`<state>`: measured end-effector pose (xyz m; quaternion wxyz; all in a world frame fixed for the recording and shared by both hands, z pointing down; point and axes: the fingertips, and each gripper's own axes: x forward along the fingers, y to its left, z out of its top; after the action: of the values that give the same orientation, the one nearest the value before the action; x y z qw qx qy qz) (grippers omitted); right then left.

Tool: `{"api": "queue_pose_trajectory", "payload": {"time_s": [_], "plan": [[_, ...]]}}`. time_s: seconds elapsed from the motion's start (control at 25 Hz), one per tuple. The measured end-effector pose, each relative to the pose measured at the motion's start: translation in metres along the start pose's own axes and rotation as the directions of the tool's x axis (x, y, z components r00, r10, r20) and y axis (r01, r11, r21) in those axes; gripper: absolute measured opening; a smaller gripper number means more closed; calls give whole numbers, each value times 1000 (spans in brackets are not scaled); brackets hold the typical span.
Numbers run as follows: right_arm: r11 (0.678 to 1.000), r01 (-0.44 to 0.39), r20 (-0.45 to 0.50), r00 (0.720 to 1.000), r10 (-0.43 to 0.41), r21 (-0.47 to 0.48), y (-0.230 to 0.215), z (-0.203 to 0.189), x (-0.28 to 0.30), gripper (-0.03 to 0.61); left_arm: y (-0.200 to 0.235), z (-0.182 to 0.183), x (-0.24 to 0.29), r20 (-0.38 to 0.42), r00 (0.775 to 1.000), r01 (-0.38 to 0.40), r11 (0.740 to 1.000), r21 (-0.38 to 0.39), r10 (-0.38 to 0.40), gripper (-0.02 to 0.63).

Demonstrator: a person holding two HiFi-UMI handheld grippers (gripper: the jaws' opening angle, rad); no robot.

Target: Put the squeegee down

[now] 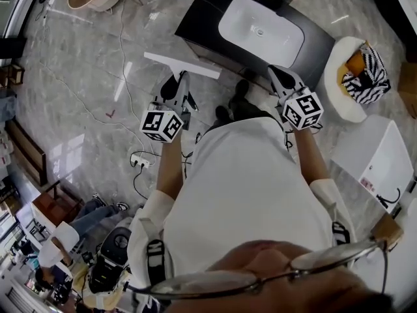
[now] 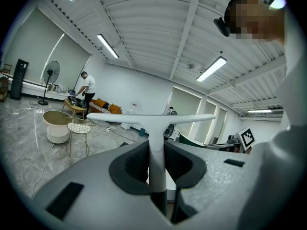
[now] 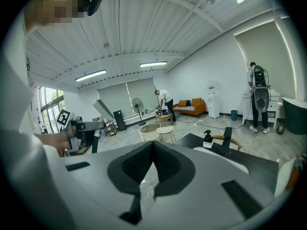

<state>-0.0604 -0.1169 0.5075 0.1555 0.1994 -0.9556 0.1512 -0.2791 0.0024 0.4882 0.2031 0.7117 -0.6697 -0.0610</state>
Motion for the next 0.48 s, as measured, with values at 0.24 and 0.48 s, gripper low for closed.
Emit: {"api": "queue_pose_trajectory", "payload": {"time_s": [0.24,0.48], "plan": [[999,-23,-4,1000,24,37,-23,5,25,6,7,10,36,-16,1000,-13,1000,11,13,71],[998,-41,-16,999,41,40,-57,15,42,5,13,14,76,-51,998,-35,999,27,36,71]]}}
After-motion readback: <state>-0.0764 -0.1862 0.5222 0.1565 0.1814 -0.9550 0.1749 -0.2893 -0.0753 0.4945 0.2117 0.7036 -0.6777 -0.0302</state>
